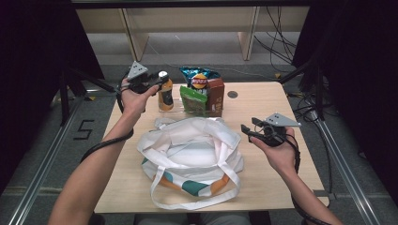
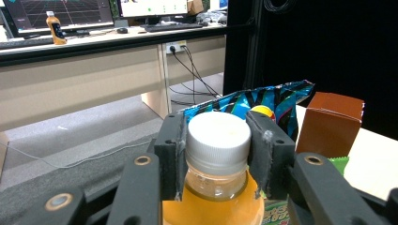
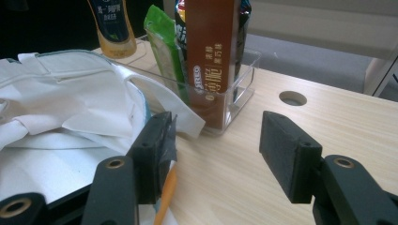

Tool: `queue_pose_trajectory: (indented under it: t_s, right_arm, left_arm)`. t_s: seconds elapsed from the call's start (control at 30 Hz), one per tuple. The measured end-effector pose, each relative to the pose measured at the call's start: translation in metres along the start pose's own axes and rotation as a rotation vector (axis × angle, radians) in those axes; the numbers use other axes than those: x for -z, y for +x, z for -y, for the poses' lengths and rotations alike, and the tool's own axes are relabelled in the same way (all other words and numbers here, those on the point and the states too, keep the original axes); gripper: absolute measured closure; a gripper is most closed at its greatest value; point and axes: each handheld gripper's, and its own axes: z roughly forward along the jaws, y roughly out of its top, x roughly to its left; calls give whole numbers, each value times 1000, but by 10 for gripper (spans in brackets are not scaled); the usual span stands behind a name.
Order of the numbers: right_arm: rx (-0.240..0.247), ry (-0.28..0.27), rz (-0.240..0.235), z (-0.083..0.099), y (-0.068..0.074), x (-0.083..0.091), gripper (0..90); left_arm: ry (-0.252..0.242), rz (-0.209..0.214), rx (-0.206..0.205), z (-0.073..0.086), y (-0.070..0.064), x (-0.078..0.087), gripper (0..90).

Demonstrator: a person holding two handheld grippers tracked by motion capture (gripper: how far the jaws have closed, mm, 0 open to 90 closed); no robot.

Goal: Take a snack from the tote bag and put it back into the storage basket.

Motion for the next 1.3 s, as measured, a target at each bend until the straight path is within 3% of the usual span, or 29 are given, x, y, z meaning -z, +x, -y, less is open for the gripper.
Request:
queue_pose_trajectory:
  t_s: [0.5, 0.6, 0.77, 1.03, 1.3]
  right_arm:
    - [11, 15, -16, 0, -1, 0, 451]
    - [-7, 19, -22, 0, 0, 0, 451]
    - [31, 12, -2, 0, -2, 0, 450]
    - [-6, 33, -14, 0, 0, 1, 450]
    - [10, 27, -9, 0, -1, 1, 450]
  left_arm:
    - [13, 7, -2, 4, -2, -5, 591]
    - [16, 4, -1, 5, -2, -6, 591]
    - [21, 8, 6, 8, -3, -7, 591]
    - [31, 5, -2, 12, -3, -9, 591]
    - [42, 6, 3, 16, -5, -11, 591]
